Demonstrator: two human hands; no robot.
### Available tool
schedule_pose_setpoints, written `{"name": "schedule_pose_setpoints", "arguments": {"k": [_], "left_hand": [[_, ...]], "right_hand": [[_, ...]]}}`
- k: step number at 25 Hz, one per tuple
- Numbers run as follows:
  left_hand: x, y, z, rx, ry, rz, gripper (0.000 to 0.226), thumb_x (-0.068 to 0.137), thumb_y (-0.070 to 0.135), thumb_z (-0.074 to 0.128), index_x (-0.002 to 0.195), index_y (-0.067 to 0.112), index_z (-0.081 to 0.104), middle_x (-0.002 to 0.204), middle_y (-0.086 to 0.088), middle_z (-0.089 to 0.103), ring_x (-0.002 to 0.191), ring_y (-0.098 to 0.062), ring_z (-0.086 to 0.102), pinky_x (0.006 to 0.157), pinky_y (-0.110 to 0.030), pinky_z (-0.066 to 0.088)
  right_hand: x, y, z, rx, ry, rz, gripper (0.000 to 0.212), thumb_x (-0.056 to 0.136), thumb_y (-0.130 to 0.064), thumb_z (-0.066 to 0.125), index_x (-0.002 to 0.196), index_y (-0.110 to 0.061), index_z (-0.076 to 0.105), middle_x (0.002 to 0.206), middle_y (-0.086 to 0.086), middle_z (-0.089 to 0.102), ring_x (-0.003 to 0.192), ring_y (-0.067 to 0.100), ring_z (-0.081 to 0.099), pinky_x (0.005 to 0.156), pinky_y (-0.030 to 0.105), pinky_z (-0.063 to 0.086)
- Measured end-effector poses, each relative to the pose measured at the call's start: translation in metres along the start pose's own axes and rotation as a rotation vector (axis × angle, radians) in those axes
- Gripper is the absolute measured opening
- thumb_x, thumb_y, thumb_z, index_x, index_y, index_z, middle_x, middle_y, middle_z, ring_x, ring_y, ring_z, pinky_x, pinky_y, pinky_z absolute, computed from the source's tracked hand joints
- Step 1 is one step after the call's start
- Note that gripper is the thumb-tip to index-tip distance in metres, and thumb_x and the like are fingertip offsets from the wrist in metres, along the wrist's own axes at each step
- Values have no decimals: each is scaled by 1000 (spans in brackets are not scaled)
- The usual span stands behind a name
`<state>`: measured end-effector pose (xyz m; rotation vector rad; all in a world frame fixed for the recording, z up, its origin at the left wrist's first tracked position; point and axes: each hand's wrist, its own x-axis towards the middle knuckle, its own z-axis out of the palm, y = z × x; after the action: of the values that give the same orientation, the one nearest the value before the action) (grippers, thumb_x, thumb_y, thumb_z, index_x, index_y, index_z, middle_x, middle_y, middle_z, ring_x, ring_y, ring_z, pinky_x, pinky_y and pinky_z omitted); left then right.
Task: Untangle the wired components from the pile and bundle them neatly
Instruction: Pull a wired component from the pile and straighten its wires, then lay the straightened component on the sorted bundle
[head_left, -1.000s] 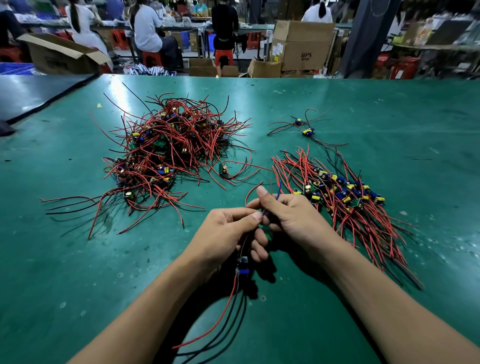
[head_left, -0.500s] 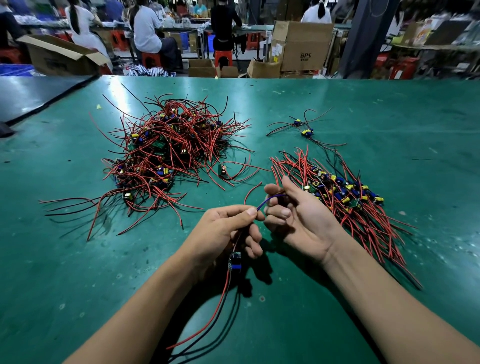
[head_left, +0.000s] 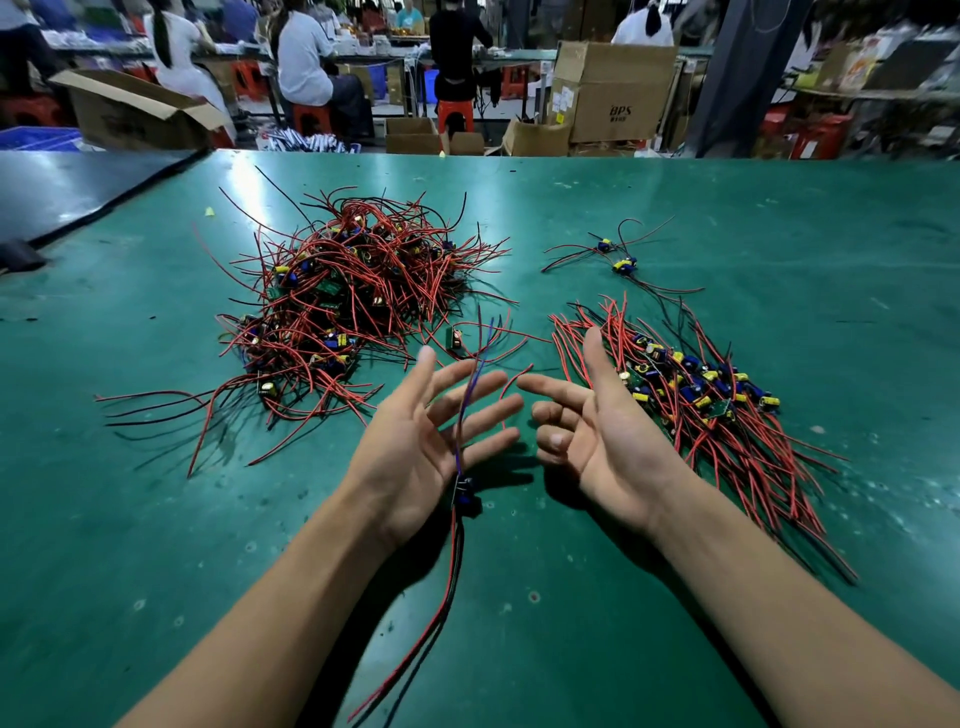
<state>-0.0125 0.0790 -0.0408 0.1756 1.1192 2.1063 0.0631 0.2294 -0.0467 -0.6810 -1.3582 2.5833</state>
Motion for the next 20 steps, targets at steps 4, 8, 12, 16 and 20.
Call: {"name": "schedule_pose_setpoints", "arguments": {"k": [4,8,12,16,20], "left_hand": [[1,5,-5,-143,-26,-4,69,93,61,41,133,5,46,120,-23,66,109,-40,65,86,-53,55],[2,4,-8,-248,-41,20,78,90,67,41,136,4,43,124,-29,61,115,-43,60,104,-55,43],[3,0,-8,-268,-40,19,83,85,74,41,137,8,45,127,-27,60,119,-38,59,107,-54,39],[2,0,-8,-272,-54,17,86,84,76,40,138,8,44,127,-27,60,119,-38,59,109,-52,38],[4,3,-11,-264,-45,53,84,87,74,38,138,8,43,127,-29,59,121,-40,57,111,-52,36]], "right_hand": [[0,4,3,-117,6,-63,75,71,-74,55,106,-10,65,65,1,55,43,10,42,43,20,36],[-11,16,6,-485,-40,-190,50,73,-57,78,94,-13,65,72,4,63,48,10,49,42,20,39],[-18,32,14,-851,7,-397,39,69,-39,88,93,-22,62,79,-7,73,54,-3,56,54,9,40],[-20,41,21,-1016,-9,-484,35,72,-34,87,92,-24,60,81,-11,72,55,-6,55,57,8,38],[-19,34,18,-984,-29,-504,19,80,-23,81,92,-23,65,83,-9,72,48,3,46,52,16,40]]}}
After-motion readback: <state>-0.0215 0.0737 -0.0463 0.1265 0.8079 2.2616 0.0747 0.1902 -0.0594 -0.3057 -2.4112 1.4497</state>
